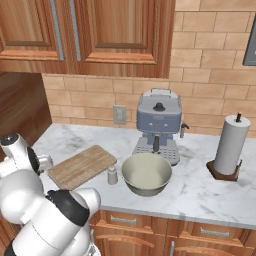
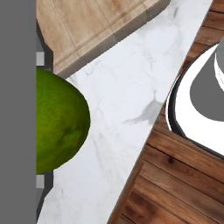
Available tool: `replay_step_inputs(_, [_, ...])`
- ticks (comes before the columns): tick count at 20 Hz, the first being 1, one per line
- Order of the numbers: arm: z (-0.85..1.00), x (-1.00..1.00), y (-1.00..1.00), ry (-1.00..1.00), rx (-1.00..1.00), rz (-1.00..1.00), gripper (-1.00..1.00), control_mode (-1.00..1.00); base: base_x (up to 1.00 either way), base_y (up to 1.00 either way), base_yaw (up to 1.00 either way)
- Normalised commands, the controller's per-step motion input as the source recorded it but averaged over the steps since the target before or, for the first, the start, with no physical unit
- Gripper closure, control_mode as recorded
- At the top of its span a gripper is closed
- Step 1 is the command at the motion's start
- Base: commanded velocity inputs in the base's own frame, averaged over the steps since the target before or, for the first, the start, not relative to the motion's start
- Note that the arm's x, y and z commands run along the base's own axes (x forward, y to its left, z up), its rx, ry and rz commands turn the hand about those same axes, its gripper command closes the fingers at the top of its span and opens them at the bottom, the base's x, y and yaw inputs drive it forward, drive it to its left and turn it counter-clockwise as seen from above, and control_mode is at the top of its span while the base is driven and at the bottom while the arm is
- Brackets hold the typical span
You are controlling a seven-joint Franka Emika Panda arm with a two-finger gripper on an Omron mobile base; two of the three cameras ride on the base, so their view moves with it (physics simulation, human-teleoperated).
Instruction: Open the cabinet. Place the bowl and condiment on the counter. Then place the lime and garlic on the cutting board.
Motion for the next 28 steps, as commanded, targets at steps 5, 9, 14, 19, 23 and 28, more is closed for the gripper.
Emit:
replay_step_inputs(5, [0.0,0.32,-0.3,0.0,-0.03,-0.07,1.0,-1.0,0.0,0.0,0.0])
replay_step_inputs(9, [0.02,0.37,-0.29,0.0,-0.02,-0.06,1.0,-1.0,0.0,0.0,0.0])
replay_step_inputs(14, [0.03,0.35,-0.3,0.0,-0.02,-0.06,1.0,-1.0,0.0,0.0,0.0])
replay_step_inputs(19, [0.07,0.3,-0.33,0.0,0.0,-0.05,1.0,-1.0,0.0,0.0,0.0])
replay_step_inputs(23, [0.06,0.23,-0.33,0.0,0.0,-0.05,1.0,-1.0,0.0,0.0,0.0])
replay_step_inputs(28, [0.0,0.15,-0.31,0.0,0.0,-0.07,1.0,-1.0,0.0,0.0,0.0])
